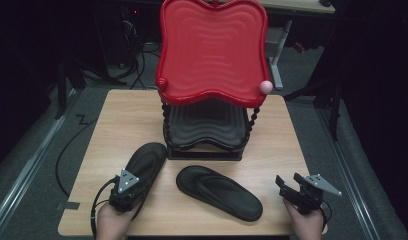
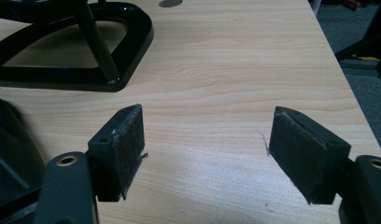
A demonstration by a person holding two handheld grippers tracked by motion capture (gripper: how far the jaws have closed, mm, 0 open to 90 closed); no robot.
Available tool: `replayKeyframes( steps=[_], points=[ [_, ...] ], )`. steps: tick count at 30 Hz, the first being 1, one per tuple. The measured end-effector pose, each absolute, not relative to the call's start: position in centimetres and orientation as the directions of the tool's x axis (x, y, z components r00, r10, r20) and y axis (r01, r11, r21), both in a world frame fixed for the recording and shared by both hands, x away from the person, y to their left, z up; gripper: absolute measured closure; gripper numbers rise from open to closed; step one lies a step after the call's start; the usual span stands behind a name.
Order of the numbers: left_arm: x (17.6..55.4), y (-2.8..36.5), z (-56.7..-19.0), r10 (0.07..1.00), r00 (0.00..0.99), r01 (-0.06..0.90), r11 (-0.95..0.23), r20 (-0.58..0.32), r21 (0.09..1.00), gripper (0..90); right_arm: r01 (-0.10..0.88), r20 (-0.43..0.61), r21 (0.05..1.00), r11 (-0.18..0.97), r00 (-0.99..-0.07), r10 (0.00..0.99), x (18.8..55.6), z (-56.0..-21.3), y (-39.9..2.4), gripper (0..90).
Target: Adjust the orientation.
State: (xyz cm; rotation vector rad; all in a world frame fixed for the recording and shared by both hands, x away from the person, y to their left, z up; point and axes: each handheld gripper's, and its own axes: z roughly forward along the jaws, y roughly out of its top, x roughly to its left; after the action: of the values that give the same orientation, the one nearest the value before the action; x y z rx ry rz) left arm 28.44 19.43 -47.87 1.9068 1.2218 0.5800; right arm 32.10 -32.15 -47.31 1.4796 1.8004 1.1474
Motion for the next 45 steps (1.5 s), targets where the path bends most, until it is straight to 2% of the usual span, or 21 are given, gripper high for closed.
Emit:
replayKeyframes(
  steps=[3, 8, 11, 12, 17, 25, 34, 38, 45],
  points=[
    [28.0, 19.9, -46.9, 0.897, 0.441, 0.493, -0.229, -0.014, 0.839, 68.8, 0.499, 0.112, 0.866, 0.033, -0.257, 0.960, 32.1, -47.2, -32.2, 27.1],
    [27.6, 23.0, -46.2, 0.929, 0.371, 0.475, -0.190, 0.000, 0.859, 66.1, 0.487, 0.110, 0.872, 0.039, -0.272, 0.956, 32.0, -47.0, -32.4, 28.2],
    [27.7, 25.2, -46.5, 0.949, 0.314, 0.486, -0.165, 0.005, 0.858, 65.1, 0.472, 0.092, 0.880, 0.059, -0.289, 0.953, 31.9, -47.1, -32.3, 29.9],
    [28.0, 25.7, -46.8, 0.951, 0.308, 0.504, -0.151, -0.013, 0.851, 61.5, 0.464, 0.080, 0.883, 0.068, -0.292, 0.953, 31.9, -47.1, -32.2, 29.1],
    [28.8, 25.9, -48.2, 0.953, 0.304, 0.562, -0.173, -0.008, 0.809, 58.3, 0.472, 0.085, 0.879, 0.062, -0.284, 0.955, 31.9, -47.1, -32.1, 29.1],
    [28.9, 26.0, -48.6, 0.952, 0.304, 0.588, -0.165, -0.027, 0.792, 68.3, 0.481, 0.061, 0.873, 0.083, -0.277, 0.959, 31.8, -47.1, -32.1, 28.4],
    [28.7, 25.9, -48.4, 0.961, 0.278, 0.582, -0.172, 0.004, 0.795, 79.9, 0.490, 0.057, 0.867, 0.090, -0.277, 0.959, 31.9, -47.2, -32.1, 28.0],
    [28.5, 26.3, -47.8, 0.974, 0.225, 0.553, -0.133, 0.006, 0.822, 83.1, 0.491, 0.066, 0.867, 0.081, -0.275, 0.959, 31.9, -47.2, -32.3, 29.7],
    [27.5, 26.8, -46.5, 0.983, 0.183, 0.471, -0.081, -0.008, 0.878, 83.5, 0.501, 0.080, 0.863, 0.069, -0.271, 0.959, 31.9, -47.3, -32.5, 30.1]
  ],
)
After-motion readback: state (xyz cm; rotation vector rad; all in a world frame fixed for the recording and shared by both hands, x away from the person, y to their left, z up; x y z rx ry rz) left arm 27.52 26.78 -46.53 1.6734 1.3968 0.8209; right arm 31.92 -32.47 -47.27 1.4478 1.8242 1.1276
